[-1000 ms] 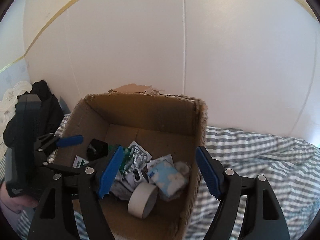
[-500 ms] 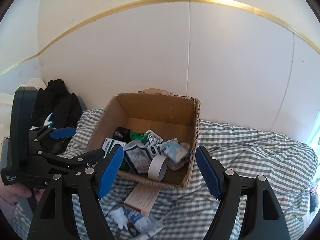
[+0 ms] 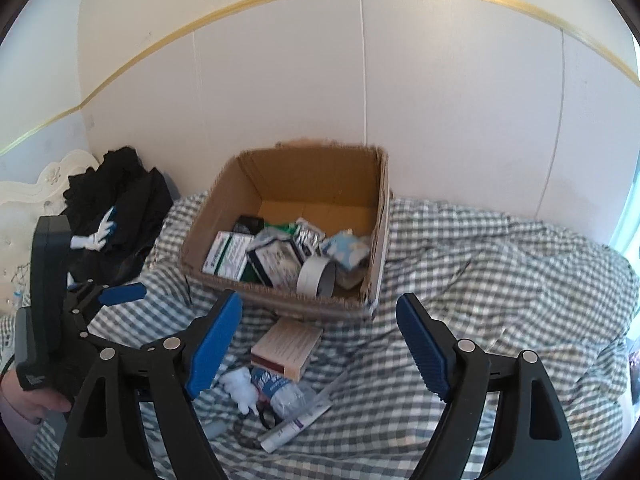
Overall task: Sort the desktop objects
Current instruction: 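Grasp the white figurine with left tool while right tool grasps the pink-white medicine box, then carry the figurine and medicine box into the box and open both tools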
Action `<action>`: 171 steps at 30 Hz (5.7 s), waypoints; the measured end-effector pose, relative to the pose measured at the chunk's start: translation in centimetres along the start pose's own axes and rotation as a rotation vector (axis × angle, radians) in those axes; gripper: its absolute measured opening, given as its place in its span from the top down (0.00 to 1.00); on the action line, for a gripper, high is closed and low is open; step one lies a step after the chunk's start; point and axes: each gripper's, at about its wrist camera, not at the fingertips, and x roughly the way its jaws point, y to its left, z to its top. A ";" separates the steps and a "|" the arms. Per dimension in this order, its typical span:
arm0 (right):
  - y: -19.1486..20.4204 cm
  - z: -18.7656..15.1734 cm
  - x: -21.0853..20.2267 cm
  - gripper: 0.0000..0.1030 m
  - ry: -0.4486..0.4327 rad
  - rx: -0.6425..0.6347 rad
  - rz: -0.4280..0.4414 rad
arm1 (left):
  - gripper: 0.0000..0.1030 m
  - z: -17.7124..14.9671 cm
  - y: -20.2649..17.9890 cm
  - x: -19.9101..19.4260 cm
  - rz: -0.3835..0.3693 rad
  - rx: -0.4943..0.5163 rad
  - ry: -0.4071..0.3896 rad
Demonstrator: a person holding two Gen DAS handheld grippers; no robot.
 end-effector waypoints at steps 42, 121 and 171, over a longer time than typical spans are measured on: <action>-3.0 -8.1 9.3 0.22 0.300 0.197 0.008 | 0.03 -6.3 0.0 15.2 -0.189 0.060 0.393; 5.8 -5.8 1.1 0.29 0.026 0.137 -0.027 | 0.38 -0.7 4.7 -0.1 0.016 -0.144 0.049; -2.4 13.1 15.2 0.23 -0.114 0.136 -0.017 | 0.16 16.1 6.0 13.5 0.047 -0.072 0.020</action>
